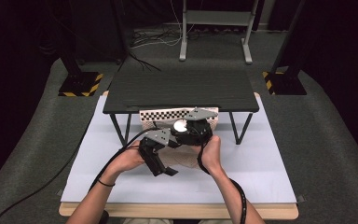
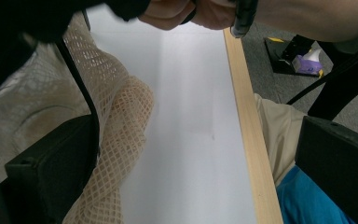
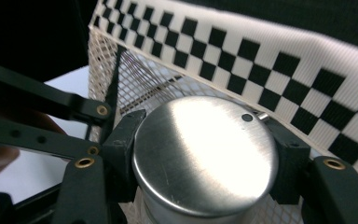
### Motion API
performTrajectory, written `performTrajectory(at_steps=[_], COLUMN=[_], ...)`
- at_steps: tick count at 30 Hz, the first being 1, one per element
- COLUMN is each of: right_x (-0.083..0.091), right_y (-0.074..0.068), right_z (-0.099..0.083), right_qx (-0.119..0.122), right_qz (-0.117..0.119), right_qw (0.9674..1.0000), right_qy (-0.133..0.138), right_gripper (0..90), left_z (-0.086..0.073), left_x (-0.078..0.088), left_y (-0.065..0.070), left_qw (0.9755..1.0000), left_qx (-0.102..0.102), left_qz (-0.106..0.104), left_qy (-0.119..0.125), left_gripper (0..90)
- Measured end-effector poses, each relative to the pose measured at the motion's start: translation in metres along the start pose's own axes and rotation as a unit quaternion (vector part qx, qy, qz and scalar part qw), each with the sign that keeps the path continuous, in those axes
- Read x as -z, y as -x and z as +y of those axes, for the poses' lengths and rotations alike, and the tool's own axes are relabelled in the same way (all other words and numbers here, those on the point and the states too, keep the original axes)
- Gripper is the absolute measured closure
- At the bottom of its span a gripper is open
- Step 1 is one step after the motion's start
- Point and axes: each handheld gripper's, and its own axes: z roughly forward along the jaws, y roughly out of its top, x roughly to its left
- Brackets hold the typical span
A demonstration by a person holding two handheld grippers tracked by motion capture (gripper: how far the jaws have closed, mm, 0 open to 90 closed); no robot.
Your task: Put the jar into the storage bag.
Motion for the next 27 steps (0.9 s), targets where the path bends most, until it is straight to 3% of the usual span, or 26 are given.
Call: performTrajectory(at_steps=[10, 27], right_x=[-0.0056, -0.0052], right_y=[0.0032, 0.006], right_z=[-0.0032, -0.0038], right_qx=[-0.004, -0.008], right_qz=[-0.001, 0.008], right_qw=[0.9996, 0.9992], right_qy=[-0.029, -0.039], right_gripper=[39.1, 37.9], left_z=[0.0003, 0.0011], left_x=[-0.0003, 0.0009], left_y=[0.0004, 0.0012], left_qw=[1.0, 0.9999], left_qx=[0.0, -0.007], left_qz=[0.003, 0.014], left_qy=[0.0, -0.001], left_gripper=[0.0, 0.0])
